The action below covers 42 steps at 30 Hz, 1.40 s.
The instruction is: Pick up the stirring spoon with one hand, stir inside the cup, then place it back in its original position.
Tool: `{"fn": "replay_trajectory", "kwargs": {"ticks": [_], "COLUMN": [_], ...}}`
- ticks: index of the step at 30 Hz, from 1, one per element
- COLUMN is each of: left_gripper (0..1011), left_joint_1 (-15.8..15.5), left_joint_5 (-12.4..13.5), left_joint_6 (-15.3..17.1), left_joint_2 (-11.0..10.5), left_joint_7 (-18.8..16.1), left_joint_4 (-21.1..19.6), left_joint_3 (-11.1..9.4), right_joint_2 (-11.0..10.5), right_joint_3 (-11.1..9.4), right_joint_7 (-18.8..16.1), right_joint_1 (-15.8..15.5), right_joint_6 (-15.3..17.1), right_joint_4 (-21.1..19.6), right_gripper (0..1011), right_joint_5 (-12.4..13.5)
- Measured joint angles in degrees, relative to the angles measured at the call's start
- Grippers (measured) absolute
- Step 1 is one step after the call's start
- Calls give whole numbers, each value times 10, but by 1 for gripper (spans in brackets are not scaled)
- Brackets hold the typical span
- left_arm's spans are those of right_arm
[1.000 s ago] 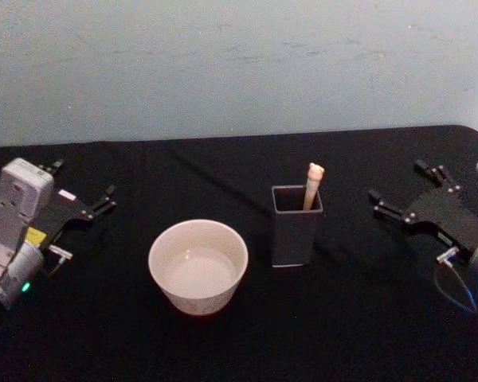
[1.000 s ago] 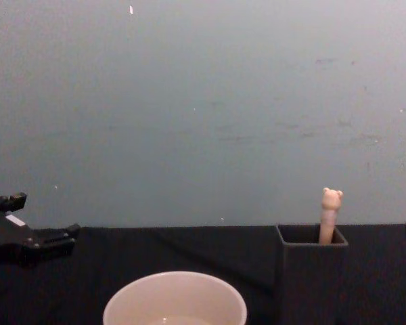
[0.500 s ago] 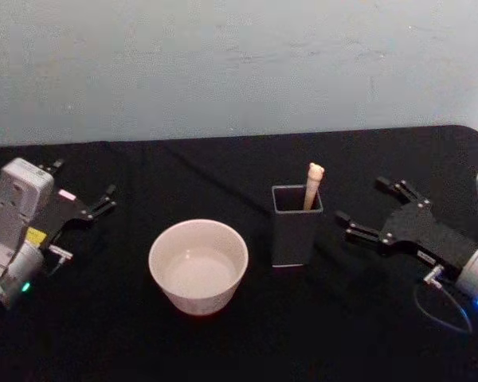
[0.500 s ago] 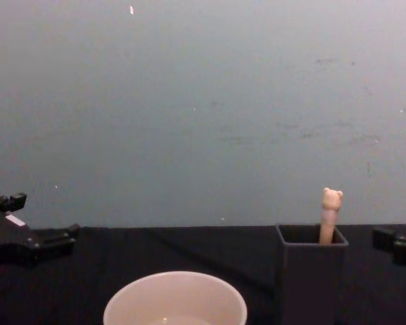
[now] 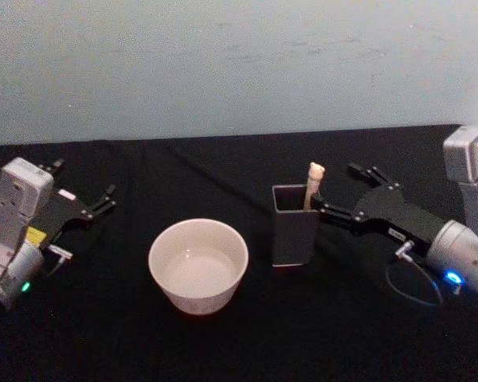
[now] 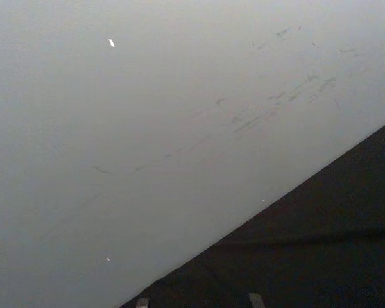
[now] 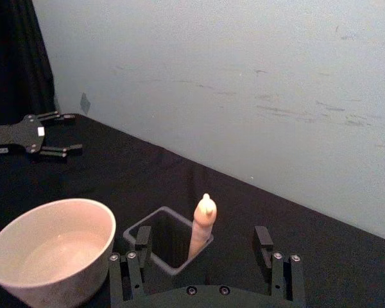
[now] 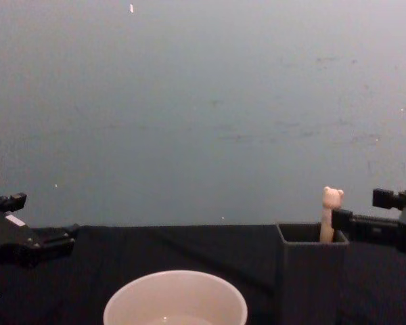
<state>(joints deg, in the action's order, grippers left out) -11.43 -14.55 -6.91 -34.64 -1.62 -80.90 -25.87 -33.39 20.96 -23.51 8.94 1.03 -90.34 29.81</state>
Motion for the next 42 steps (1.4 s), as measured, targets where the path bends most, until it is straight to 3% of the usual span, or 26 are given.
{"fn": "replay_trajectory", "kwargs": {"ticks": [10, 22, 42], "left_gripper": [1001, 1001, 1001], "left_joint_1": [0, 0, 0], "left_joint_5": [0, 0, 0], "left_joint_6": [0, 0, 0], "left_joint_2": [0, 0, 0], "left_joint_7": [0, 0, 0], "left_joint_4": [0, 0, 0], "left_joint_3": [0, 0, 0], "right_joint_2": [30, 51, 57], "right_joint_3": [2, 1, 1], "right_joint_7": [-9, -9, -15], "right_joint_1": [31, 51, 57], "right_joint_6": [30, 45, 53], "right_joint_4": [31, 57, 65], "right_gripper": [1003, 1003, 1003], "right_joint_5": [-4, -18, -24]}}
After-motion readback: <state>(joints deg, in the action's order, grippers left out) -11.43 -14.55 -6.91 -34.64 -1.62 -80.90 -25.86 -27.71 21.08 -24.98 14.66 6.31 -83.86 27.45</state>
